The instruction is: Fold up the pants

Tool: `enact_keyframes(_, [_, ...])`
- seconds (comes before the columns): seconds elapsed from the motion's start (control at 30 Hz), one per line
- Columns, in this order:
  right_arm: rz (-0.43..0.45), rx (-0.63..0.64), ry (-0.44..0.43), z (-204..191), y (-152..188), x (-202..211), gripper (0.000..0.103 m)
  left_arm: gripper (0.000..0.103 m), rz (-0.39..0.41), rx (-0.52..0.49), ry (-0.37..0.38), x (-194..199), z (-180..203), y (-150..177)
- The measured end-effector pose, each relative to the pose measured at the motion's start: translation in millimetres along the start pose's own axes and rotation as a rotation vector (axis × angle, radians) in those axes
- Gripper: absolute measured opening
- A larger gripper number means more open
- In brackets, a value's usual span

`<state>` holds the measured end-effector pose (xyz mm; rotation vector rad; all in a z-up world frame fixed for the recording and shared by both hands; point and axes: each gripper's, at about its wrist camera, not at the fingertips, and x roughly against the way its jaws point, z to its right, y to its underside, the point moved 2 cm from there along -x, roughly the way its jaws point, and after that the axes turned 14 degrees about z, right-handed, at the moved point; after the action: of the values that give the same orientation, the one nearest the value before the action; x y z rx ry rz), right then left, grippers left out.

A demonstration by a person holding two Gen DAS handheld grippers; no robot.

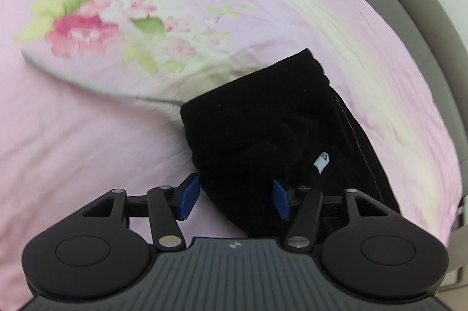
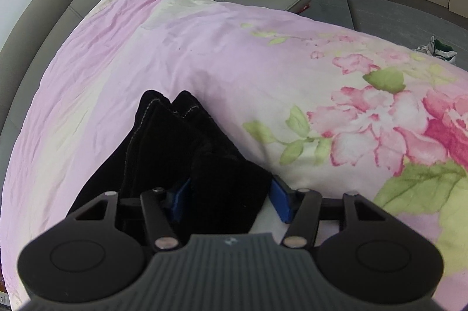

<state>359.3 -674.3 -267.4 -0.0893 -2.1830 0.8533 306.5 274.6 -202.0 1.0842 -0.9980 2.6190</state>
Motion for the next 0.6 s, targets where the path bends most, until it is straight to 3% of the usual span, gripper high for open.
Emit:
enact_keyframes(0.07, [0.007, -0.002, 0.01, -2, 1, -1, 0.051, 0.08, 0.007, 0.063, 0.019, -13, -5, 5])
enact_keyframes(0.17, [0.013, 0.024, 0.036, -14, -1, 2, 0.041, 0.08, 0.021, 0.085, -0.015, -29, -1, 9])
enact_keyframes(0.27, [0.058, 0.073, 0.047, -33, -14, 15, 0.034, 0.069, 0.035, 0.074, -0.072, -28, 10, 5])
enact_keyframes(0.3, [0.072, 0.092, 0.048, -42, -20, 22, 0.032, 0.06, 0.048, 0.047, -0.078, -24, 16, 2])
enact_keyframes(0.37, [0.1, 0.129, 0.049, -61, -32, 37, 0.027, 0.049, 0.078, -0.014, -0.075, -11, 31, -7])
enact_keyframes(0.43, [0.143, 0.168, 0.037, -81, -46, 59, 0.026, 0.041, 0.082, -0.013, -0.063, 3, 43, -18])
enact_keyframes(0.6, [0.208, 0.225, 0.052, -107, -63, 115, 0.024, 0.034, 0.063, -0.015, -0.082, 36, 69, -40])
